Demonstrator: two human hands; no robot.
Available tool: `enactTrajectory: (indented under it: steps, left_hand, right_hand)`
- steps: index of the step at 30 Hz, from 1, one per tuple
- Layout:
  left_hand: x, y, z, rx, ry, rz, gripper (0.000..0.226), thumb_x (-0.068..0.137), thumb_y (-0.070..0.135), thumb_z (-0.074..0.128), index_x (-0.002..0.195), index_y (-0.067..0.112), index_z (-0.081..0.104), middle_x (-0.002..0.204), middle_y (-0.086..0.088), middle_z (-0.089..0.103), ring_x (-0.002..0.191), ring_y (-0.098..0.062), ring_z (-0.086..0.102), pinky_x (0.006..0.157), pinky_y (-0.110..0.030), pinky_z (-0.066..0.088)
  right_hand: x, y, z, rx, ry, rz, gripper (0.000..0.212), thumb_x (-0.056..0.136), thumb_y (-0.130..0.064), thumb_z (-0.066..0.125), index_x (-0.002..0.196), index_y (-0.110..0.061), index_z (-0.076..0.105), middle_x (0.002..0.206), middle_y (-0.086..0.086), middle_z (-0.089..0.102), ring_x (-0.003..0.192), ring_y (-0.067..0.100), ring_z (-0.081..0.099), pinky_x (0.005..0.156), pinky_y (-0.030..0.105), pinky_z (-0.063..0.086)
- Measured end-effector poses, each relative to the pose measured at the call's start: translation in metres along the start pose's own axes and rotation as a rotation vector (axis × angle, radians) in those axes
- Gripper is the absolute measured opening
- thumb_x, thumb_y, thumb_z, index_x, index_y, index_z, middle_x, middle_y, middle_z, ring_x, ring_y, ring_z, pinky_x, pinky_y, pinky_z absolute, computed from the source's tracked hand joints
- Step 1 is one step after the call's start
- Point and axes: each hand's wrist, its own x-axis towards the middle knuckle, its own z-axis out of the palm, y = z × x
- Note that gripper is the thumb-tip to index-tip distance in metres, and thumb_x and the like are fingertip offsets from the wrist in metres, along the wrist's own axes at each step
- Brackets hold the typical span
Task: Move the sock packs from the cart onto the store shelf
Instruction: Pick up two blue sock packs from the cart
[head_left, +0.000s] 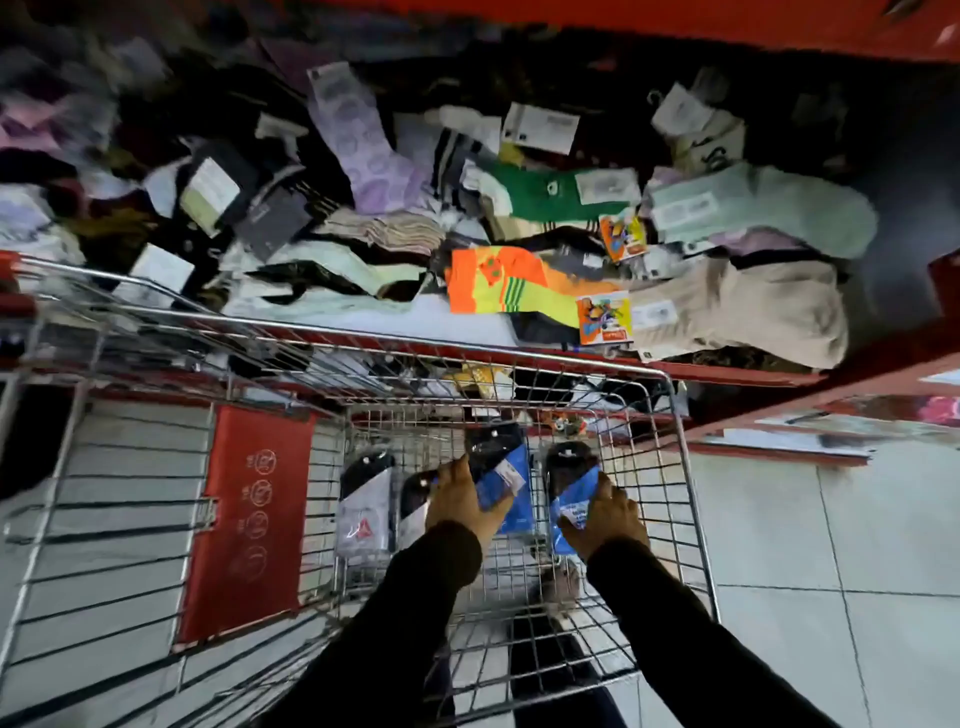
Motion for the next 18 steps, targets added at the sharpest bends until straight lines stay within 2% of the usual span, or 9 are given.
enactTrajectory:
  steps: [3, 5, 7, 10, 14, 18]
  left_hand:
    - [0.018, -0.001, 0.023, -0.066, -0.068, -0.122, 0.088, 0.085, 0.051, 0.071, 0.15, 0.009, 0.032, 0.154, -0.014, 0.038, 0.141, -0.031, 0.038, 0.118, -0.038, 0.033]
    - [0.029, 0.002, 0.037, -0.106, -0.098, -0.189, 0.085, 0.085, 0.045, 0.074, 0.149, 0.007, 0.034, 0.153, -0.015, 0.039, 0.14, -0.031, 0.039, 0.115, -0.037, 0.033]
    - [0.036, 0.008, 0.048, -0.17, -0.115, -0.208, 0.087, 0.086, 0.041, 0.074, 0.152, 0.009, 0.027, 0.153, -0.013, 0.037, 0.14, -0.03, 0.039, 0.111, -0.032, 0.033]
    - [0.052, 0.018, 0.058, -0.181, -0.038, -0.276, 0.104, 0.079, 0.048, 0.078, 0.155, 0.009, 0.018, 0.151, -0.015, 0.035, 0.139, -0.034, 0.037, 0.113, -0.037, 0.035]
    - [0.07, 0.026, 0.06, -0.152, -0.015, -0.414, 0.129, 0.07, 0.049, 0.085, 0.157, 0.007, 0.0, 0.157, -0.016, 0.029, 0.144, -0.036, 0.033, 0.115, -0.041, 0.033]
    - [0.076, 0.022, 0.056, -0.15, -0.009, -0.477, 0.109, 0.067, 0.049, 0.087, 0.145, 0.004, 0.025, 0.146, -0.015, 0.045, 0.134, -0.035, 0.047, 0.107, -0.04, 0.044]
  right_hand:
    - [0.018, 0.005, 0.017, 0.085, -0.022, 0.123, 0.102, 0.08, -0.063, 0.064, 0.151, -0.004, 0.02, 0.145, 0.016, 0.041, 0.134, 0.035, 0.041, 0.107, 0.045, 0.042]
    - [0.031, 0.005, 0.027, 0.1, -0.035, 0.122, 0.109, 0.08, -0.061, 0.066, 0.154, -0.003, 0.012, 0.15, 0.017, 0.036, 0.137, 0.035, 0.039, 0.109, 0.045, 0.04]
    - [0.039, 0.005, 0.034, 0.08, -0.022, 0.107, 0.118, 0.078, -0.061, 0.069, 0.155, -0.002, 0.001, 0.154, 0.017, 0.032, 0.139, 0.034, 0.038, 0.109, 0.043, 0.039]
    - [0.047, 0.007, 0.041, 0.034, 0.001, 0.104, 0.131, 0.072, -0.063, 0.073, 0.155, -0.002, -0.007, 0.155, 0.015, 0.031, 0.138, 0.032, 0.039, 0.106, 0.042, 0.041]
    - [0.049, 0.007, 0.052, 0.003, 0.087, 0.099, 0.129, 0.071, -0.068, 0.069, 0.155, -0.001, -0.003, 0.15, 0.015, 0.036, 0.135, 0.03, 0.042, 0.101, 0.041, 0.045]
    - [0.05, 0.009, 0.054, 0.01, 0.117, 0.089, 0.118, 0.072, -0.066, 0.067, 0.151, 0.0, 0.009, 0.143, 0.013, 0.043, 0.13, 0.03, 0.046, 0.095, 0.04, 0.048]
